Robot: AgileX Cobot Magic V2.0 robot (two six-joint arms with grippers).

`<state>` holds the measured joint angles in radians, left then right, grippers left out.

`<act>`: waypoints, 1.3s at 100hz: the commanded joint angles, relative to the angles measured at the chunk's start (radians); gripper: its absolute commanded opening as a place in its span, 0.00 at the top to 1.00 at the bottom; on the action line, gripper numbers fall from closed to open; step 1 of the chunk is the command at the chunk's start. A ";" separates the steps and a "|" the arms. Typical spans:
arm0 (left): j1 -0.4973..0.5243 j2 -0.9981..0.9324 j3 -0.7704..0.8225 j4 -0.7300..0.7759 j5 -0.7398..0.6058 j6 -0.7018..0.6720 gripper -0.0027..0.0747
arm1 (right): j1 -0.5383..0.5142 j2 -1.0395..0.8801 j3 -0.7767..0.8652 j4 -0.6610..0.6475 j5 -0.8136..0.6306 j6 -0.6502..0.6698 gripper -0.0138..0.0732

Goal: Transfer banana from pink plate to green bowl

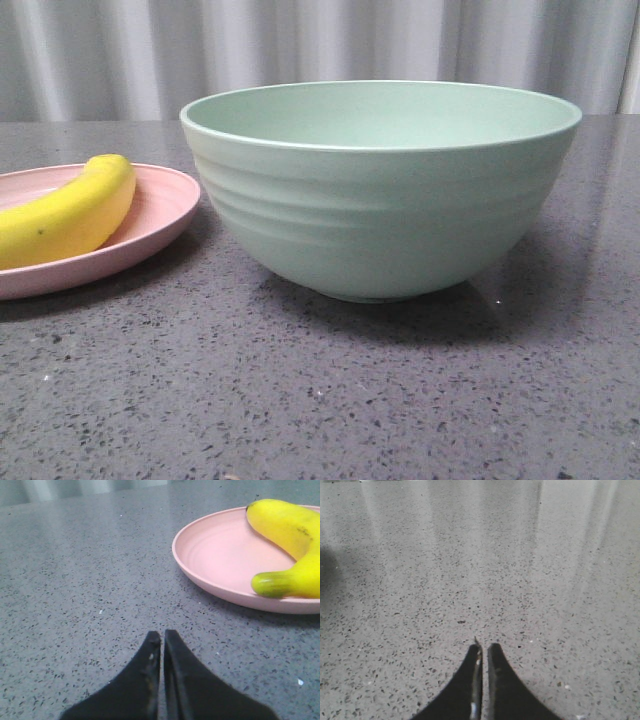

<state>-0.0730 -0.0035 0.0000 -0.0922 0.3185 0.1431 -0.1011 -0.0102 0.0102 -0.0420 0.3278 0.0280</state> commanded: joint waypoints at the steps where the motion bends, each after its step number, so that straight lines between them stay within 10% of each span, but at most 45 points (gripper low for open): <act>1: 0.003 -0.030 0.010 -0.002 -0.059 -0.009 0.99 | -0.007 -0.024 0.021 -0.015 -0.018 -0.009 0.92; 130: 0.003 -0.030 0.010 -0.002 -0.167 -0.009 0.99 | -0.007 -0.024 0.021 -0.041 -0.021 -0.009 0.92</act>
<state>-0.0730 -0.0035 0.0002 -0.0922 0.2473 0.1431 -0.1011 -0.0102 0.0102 -0.0502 0.3278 0.0280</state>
